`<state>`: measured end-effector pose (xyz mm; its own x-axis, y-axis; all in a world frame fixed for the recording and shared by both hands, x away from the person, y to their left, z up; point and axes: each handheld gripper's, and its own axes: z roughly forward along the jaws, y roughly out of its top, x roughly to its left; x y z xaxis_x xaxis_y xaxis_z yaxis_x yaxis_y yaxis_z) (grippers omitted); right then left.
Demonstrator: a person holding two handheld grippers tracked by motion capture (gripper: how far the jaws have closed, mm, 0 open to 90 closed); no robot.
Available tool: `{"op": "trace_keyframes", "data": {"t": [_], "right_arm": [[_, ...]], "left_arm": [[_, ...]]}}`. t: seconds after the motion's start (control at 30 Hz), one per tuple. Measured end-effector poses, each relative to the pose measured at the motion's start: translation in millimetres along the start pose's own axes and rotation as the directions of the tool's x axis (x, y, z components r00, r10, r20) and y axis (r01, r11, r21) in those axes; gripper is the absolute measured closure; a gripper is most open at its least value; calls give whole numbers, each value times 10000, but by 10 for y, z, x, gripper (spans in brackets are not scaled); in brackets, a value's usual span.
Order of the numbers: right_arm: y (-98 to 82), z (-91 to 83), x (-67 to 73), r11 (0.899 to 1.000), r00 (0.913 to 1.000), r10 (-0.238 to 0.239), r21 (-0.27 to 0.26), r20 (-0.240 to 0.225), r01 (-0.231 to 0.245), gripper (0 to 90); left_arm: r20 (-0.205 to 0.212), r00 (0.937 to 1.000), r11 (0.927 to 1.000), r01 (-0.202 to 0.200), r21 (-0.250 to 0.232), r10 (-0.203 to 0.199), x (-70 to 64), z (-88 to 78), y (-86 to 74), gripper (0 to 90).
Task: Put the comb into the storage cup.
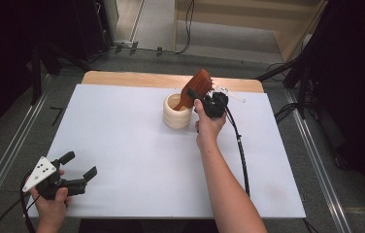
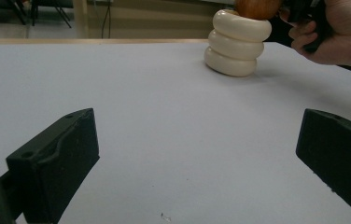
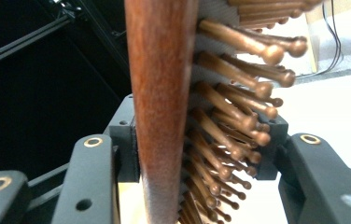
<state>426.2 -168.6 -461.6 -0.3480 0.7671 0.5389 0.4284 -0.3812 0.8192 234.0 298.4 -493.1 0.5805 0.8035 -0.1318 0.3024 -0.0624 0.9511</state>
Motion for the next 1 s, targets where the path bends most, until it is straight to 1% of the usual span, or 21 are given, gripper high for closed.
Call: {"op": "trace_keyframes", "data": {"t": [0.1, 0.13, 0.23, 0.43, 0.6, 0.7, 0.77, 0.8, 0.83, 0.87, 0.9, 1.0], "right_arm": [[18, -14, -23, 9999, 9999, 127, 0, -32, -127, 417], [23, -18, -27, 9997, 9997, 236, 39, -77, -236, 402], [24, -26, -37, 9997, 9997, 212, 129, -85, -211, 375], [7, -22, -27, 9990, 9997, -249, 376, 39, 247, 291], [13, -34, -42, 9966, 9987, -516, 641, -41, 518, 169], [31, -55, -46, 9954, 9979, -650, 702, -71, 653, 107], [46, -75, -45, 9939, 9968, -796, 760, -71, 799, 84], [52, -81, -45, 9935, 9964, -845, 762, -84, 849, 57], [58, -90, -45, 9916, 9952, -974, 845, -70, 977, 1], [62, -95, -44, 9913, 9950, -1000, 857, -80, 1003, 0], [66, -104, -48, 9904, 9943, -1042, 892, -217, 1058, 0], [82, -127, -37, 9866, 9915, -1277, 988, -242, 1295, 0]], "left_arm": [[-12, 10000, 10000, -33, 5, 33, -2, 2, 0, 0], [-15, 10000, 10000, -35, 4, 35, -2, 3, 0, 0], [-18, 10000, 10000, -23, 2, 23, -3, 3, 0, 0], [-8, 10000, 10000, -27, 13, 27, -6, 3, 0, 0], [-6, 10000, 10000, -26, 1, 26, -4, 2, 0, 0], [-7, 10000, 10000, -25, -2, 25, -6, 3, 0, 0], [-7, 10000, 10000, -28, 0, 28, -6, 3, 0, 0], [-5, 10000, 10000, -28, 0, 28, -6, 3, 0, 0], [-9, 10000, 10000, -28, 0, 28, -6, 3, 0, 0], [-7, 10000, 10000, -26, 1, 26, -6, 3, 0, 0], [-8, 10000, 10000, -27, 1, 27, -6, 4, 0, 0], [-19, 10000, 10000, -28, 5, 28, -7, 4, 0, 0]]}}
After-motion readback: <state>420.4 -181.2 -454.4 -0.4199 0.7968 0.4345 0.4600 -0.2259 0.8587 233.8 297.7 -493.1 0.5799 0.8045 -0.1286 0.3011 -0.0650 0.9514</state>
